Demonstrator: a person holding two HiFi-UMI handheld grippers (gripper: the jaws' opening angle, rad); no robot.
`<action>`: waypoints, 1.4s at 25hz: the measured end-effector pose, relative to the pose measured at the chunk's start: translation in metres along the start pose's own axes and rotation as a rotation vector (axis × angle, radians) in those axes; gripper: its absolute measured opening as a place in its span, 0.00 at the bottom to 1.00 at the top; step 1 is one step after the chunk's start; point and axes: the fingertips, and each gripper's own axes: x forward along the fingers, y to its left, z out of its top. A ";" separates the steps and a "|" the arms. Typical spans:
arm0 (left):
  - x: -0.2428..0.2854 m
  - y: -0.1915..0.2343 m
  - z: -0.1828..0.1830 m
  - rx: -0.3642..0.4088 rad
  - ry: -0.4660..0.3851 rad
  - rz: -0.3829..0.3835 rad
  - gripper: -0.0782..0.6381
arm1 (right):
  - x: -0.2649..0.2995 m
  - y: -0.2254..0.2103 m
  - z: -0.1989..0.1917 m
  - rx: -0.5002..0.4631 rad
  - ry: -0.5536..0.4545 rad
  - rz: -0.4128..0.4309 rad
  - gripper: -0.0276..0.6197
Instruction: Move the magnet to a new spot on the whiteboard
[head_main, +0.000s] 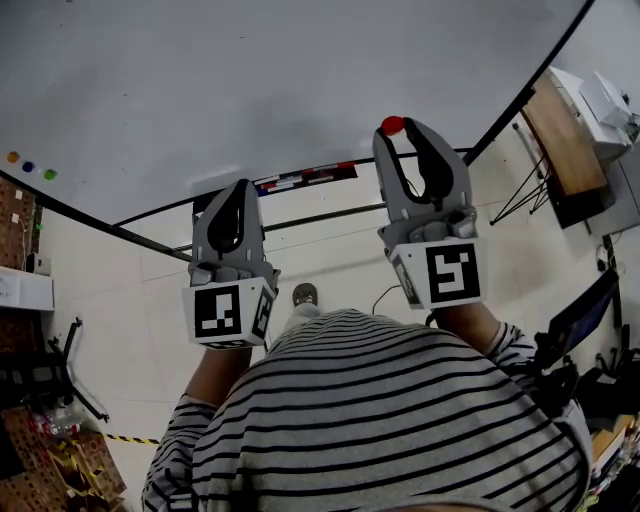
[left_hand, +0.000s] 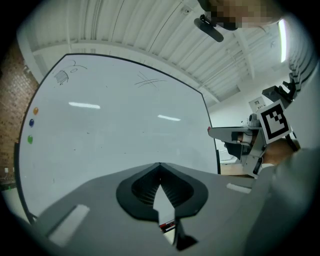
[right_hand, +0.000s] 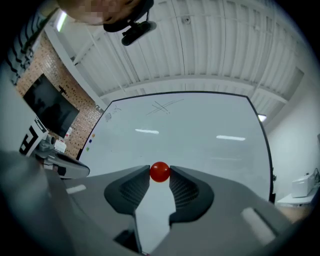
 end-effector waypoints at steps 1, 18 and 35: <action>-0.005 -0.008 0.003 -0.004 -0.006 -0.002 0.13 | -0.010 -0.001 0.000 0.007 0.007 0.005 0.23; -0.047 -0.056 -0.002 -0.019 0.001 -0.006 0.13 | -0.060 -0.007 0.006 0.032 0.017 0.032 0.23; -0.004 -0.003 -0.015 -0.035 0.037 0.035 0.13 | 0.018 -0.006 -0.005 -0.021 -0.013 0.038 0.23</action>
